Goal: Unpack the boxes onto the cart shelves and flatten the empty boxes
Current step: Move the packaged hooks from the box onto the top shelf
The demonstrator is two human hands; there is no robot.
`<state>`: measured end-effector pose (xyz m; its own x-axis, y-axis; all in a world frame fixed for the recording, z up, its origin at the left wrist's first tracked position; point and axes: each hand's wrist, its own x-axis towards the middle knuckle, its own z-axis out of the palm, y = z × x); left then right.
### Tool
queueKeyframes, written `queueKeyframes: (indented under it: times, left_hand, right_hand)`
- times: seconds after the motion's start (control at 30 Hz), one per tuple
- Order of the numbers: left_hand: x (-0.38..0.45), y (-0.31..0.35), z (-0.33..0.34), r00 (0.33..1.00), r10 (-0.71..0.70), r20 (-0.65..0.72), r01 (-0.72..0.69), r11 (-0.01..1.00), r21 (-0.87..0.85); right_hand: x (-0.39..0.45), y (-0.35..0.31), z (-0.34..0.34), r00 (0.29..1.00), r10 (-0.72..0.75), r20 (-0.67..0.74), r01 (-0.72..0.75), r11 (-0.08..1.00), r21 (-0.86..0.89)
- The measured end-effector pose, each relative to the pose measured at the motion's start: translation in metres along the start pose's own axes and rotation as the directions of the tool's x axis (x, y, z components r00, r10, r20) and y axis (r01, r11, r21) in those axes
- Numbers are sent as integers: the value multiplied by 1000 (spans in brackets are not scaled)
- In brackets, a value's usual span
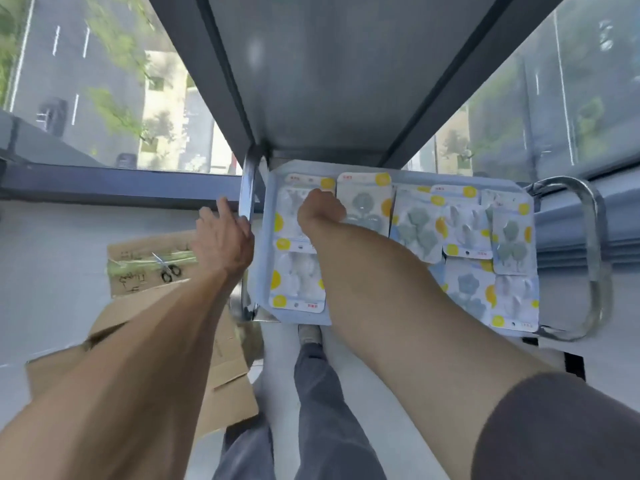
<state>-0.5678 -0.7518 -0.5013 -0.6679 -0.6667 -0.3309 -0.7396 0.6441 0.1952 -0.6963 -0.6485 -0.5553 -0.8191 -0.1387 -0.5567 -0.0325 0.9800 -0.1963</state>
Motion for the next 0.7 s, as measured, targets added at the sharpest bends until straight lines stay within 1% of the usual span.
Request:
queueKeyframes:
  times: [0.07,0.2,0.27,0.33,0.43,0.57,0.63,0.7]
  left_hand:
    - [5,-4,7,999,-28,20,28,999,29]
    - [12,-13,8,997,-69,22,68,997,34]
    - [12,-13,6,997,-69,28,67,997,43]
    - [10,-8,4,997,-64,38,62,997,41]
    - [2,4,5,998,-38,56,34,997,68]
    - [-9,2,8,998,-21,59,20,999,30]
    - [-20,-11,7,996,-67,59,68,998,-12]
    - [-34,-33,1,987,-154,55,156,987,-46]
  right_hand:
    - [15,-4,8,999,36,-2,-36,999,11]
    - [25,-3,16,981,195,-20,-191,975,114]
    - [23,-1,17,957,276,-84,-265,956,126]
    - [17,-5,19,934,313,-173,-291,946,141]
    - [1,-11,26,942,258,-214,-232,962,142]
    - [-25,-27,37,968,115,-223,-88,988,129]
    - [-37,-33,42,974,38,-222,-14,994,109]
    - [-50,-39,43,976,-38,-215,64,992,111]
